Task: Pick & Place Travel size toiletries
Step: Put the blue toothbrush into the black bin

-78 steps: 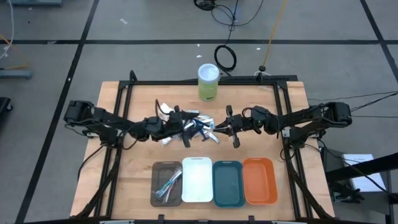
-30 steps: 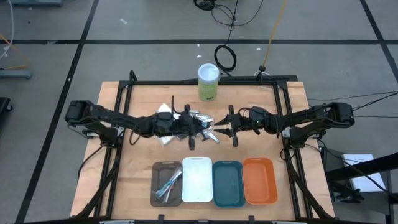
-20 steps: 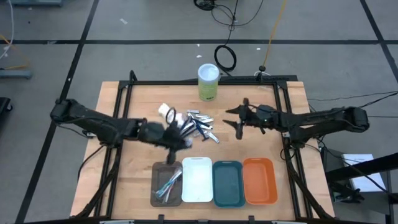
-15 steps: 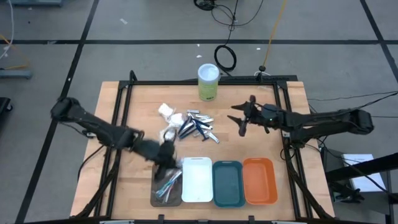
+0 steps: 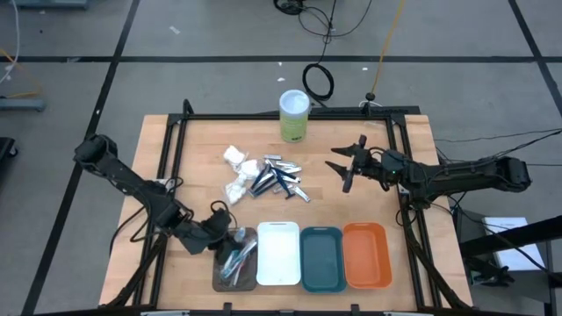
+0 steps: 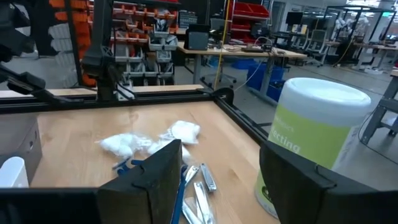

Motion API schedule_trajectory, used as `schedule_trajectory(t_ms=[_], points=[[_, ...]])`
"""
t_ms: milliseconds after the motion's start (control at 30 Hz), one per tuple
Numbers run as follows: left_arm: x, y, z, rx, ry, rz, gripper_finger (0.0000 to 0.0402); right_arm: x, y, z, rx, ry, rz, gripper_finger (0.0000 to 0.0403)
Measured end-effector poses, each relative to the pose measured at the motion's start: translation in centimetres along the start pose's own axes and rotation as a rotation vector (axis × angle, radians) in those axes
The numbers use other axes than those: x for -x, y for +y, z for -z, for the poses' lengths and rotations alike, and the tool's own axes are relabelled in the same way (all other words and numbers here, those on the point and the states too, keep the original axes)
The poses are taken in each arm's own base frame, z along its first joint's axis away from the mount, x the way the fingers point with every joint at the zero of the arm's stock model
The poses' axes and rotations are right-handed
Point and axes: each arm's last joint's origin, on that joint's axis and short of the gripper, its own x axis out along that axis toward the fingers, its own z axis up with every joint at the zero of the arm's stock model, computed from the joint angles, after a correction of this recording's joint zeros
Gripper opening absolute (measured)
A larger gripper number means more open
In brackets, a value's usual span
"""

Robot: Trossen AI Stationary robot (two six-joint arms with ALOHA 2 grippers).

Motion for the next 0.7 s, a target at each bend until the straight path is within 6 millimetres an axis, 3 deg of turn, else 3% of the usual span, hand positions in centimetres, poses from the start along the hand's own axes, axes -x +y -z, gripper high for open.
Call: schedule_trajectory(t_ms=[433, 700], points=[[-0.1, 0.2, 0.1, 0.013, -0.017, 0.008, 0.0167, 0.0, 0.0, 0.1, 0.002, 0.006, -0.001, 0.0201], [0.0, -1.0, 0.0, 0.010, 0.049, 0.149, 0.0236, 0.0, 0.0, 0.1, 0.002, 0.006, -0.002, 0.0201]])
